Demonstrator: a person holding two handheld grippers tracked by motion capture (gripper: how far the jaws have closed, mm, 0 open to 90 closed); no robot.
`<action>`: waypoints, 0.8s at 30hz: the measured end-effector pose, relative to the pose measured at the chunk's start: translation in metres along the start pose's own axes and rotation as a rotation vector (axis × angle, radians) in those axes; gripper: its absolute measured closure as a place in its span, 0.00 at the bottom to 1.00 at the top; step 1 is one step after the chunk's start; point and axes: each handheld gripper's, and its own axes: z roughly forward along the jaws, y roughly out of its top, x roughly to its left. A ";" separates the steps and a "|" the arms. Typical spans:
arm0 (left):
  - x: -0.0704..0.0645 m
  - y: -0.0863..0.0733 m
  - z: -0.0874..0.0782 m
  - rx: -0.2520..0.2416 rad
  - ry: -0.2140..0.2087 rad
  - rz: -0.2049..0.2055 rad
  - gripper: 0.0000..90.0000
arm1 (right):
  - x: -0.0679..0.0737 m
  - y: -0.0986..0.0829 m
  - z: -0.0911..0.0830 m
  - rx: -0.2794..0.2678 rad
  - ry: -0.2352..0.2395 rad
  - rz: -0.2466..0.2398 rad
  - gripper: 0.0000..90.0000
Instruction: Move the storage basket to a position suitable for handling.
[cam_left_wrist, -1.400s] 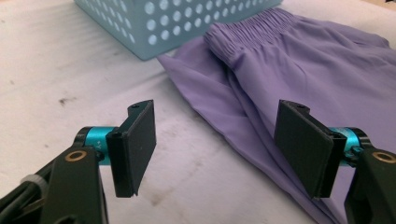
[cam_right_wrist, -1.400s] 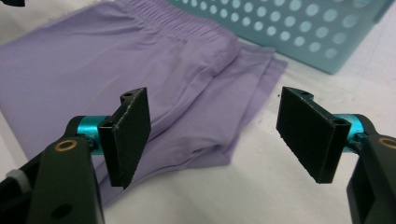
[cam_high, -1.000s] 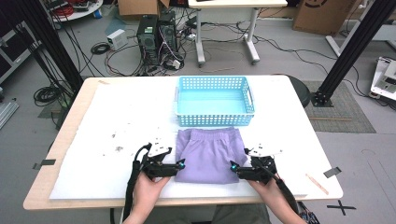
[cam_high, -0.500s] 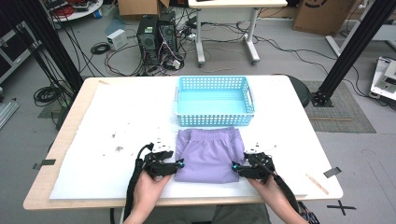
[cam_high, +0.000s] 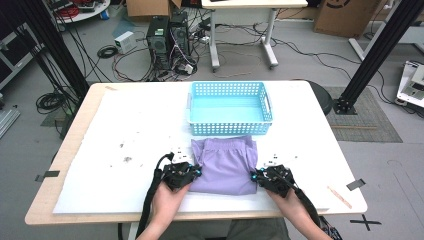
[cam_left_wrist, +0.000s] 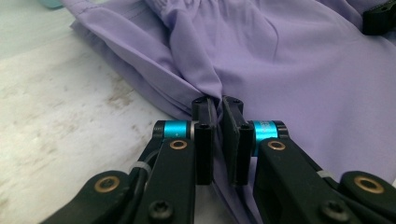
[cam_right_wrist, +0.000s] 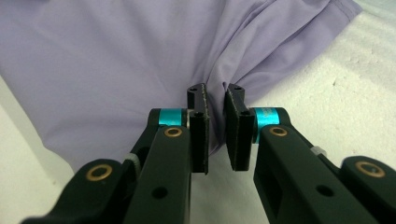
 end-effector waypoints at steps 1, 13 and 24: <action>0.000 0.000 0.001 0.002 -0.004 -0.001 0.93 | 0.000 -0.001 -0.001 -0.001 -0.002 -0.010 0.92; -0.015 0.001 0.004 0.008 -0.079 0.024 0.93 | -0.012 -0.015 -0.018 0.006 -0.001 0.003 0.92; -0.029 -0.005 0.000 0.015 -0.120 0.047 0.94 | -0.013 -0.029 -0.032 0.004 0.006 0.013 0.92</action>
